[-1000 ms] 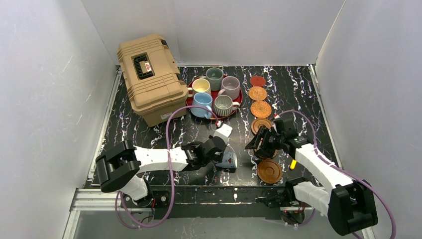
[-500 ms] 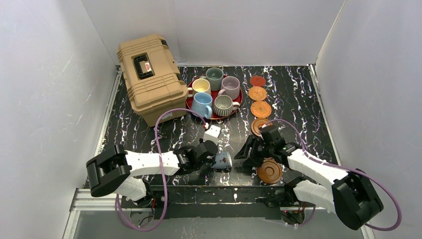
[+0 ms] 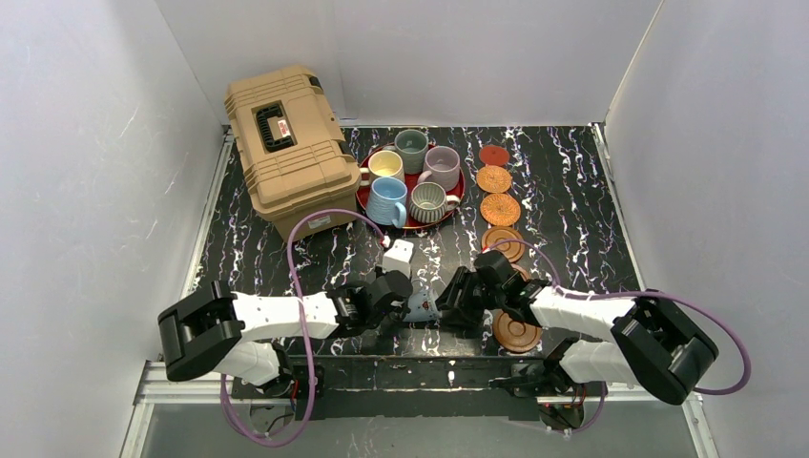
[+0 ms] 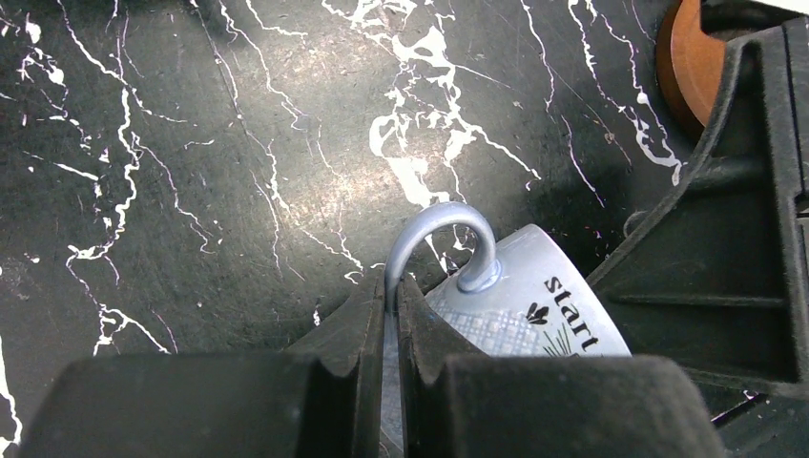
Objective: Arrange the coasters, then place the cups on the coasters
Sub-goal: Place the cup at the center of the board.
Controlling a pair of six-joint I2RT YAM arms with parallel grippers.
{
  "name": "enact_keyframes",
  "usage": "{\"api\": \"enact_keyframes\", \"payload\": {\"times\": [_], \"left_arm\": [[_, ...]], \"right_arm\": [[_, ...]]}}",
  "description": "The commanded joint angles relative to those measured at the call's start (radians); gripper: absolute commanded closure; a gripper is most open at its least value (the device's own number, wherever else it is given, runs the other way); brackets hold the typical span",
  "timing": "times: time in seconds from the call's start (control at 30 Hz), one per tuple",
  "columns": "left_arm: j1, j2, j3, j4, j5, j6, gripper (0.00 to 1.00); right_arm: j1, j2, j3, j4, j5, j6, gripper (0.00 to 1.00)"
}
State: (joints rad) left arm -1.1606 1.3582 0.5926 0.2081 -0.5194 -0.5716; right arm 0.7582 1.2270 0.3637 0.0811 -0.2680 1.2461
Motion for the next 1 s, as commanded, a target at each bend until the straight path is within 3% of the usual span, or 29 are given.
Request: {"api": "enact_keyframes", "payload": {"times": [0.0,0.2,0.57,0.7,0.77,0.87,0.9,0.97], "left_arm": [[0.004,-0.046,-0.013,0.017,-0.066,-0.03,1.0],[0.004,-0.073,-0.029,0.017,-0.062,-0.037,1.0],[0.006,-0.148,-0.069,0.017,0.016,0.016,1.0],[0.016,-0.205,-0.093,0.015,0.067,0.041,1.0],[0.021,-0.231,-0.093,0.001,0.107,0.065,0.86],[0.025,-0.277,-0.079,-0.089,0.105,0.102,0.42],[0.028,-0.296,-0.072,-0.132,0.099,0.099,0.32],[0.033,-0.341,-0.06,-0.212,0.093,0.094,0.22]], "right_arm": [[0.033,0.02,-0.022,0.117,0.044,0.098,0.4],[0.04,0.022,-0.056,0.212,0.068,0.186,0.51],[0.035,-0.029,-0.035,0.205,0.12,0.191,0.99],[0.03,-0.07,0.045,0.033,0.173,0.093,0.99],[0.028,-0.089,0.097,-0.063,0.206,0.03,0.99],[0.025,-0.108,0.196,-0.223,0.26,-0.093,0.99],[0.024,-0.106,0.233,-0.269,0.276,-0.135,0.99],[0.021,-0.083,0.322,-0.385,0.317,-0.228,0.99]]}}
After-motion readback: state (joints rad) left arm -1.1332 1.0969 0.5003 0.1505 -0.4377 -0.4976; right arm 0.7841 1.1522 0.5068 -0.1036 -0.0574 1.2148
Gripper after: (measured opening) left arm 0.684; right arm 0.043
